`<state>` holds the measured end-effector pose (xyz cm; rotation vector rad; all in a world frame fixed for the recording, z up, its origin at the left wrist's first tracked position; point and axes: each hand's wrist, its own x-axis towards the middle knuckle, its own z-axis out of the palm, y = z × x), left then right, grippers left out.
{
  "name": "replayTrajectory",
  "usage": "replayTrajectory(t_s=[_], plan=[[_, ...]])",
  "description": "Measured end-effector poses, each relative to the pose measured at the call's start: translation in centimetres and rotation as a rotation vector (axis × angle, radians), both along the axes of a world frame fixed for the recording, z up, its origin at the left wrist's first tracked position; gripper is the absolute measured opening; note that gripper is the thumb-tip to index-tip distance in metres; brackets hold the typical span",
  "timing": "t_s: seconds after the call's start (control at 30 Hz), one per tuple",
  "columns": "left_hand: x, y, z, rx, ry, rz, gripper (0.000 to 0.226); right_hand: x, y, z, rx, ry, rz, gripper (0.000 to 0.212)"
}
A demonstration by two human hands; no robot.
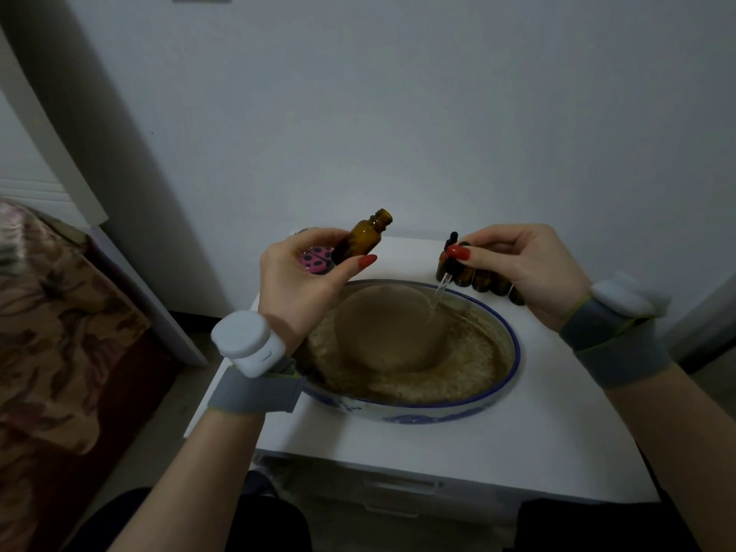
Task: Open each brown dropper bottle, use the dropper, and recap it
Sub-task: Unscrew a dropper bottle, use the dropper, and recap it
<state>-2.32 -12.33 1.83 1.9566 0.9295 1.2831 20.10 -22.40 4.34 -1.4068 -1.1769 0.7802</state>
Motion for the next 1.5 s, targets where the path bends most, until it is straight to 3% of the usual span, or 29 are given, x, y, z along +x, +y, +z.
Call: replayTrajectory(t_s=[1.5], plan=[[-0.1,-0.2,0.2,-0.006,-0.008,0.012,0.029,-2.1,0.0,0.4,0.026,0.016,0.061,0.021]])
